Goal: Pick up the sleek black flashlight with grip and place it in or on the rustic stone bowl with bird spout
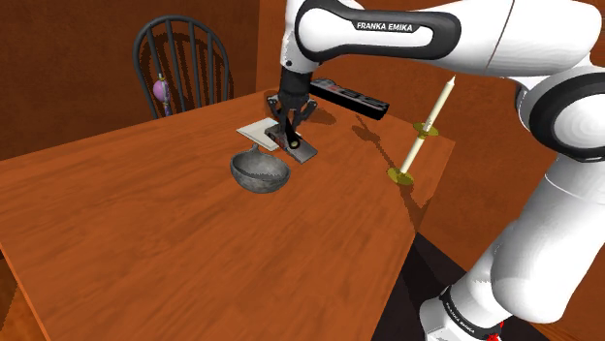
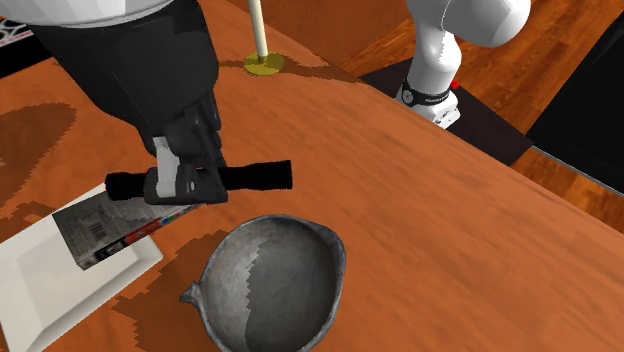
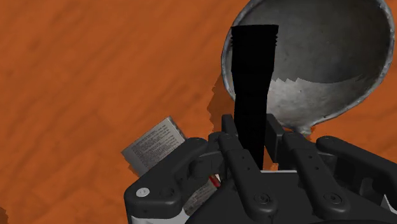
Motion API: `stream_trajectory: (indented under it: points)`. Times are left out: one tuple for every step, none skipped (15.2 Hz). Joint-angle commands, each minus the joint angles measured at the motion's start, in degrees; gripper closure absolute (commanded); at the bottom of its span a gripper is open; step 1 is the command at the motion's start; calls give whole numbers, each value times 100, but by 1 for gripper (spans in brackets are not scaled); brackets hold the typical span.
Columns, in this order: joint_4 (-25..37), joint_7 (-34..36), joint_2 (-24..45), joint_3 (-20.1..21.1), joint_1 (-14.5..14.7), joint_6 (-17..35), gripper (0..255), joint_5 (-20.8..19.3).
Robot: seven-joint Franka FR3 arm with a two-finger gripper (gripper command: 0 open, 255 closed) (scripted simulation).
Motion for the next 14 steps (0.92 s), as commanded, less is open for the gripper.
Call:
stream_trajectory:
  points:
    - [5, 264, 42, 99, 154, 33, 255, -31]
    - [90, 397, 109, 149, 237, 12, 255, -57]
    - [183, 529, 183, 197, 322, -12, 255, -86]
    - [286, 660, 262, 244, 408, -39, 255, -116]
    - [474, 876, 407, 319, 554, -91, 255, -171]
    - [388, 875, 400, 314, 553, -11, 255, -169]
    - [304, 875, 395, 312, 550, 68, 255, -168]
    - [222, 875, 392, 310, 547, 147, 255, -168]
    - [142, 876, 390, 309, 544, 225, 255, -168]
    - [64, 877, 389, 308, 542, 302, 255, -169]
    - [-12, 878, 390, 307, 539, 378, 255, -169]
    - [-86, 879, 392, 305, 537, 455, 255, -171]
    - [-158, 881, 396, 304, 535, 530, 255, -173]
    - [-228, 883, 401, 302, 534, 605, 255, -175]
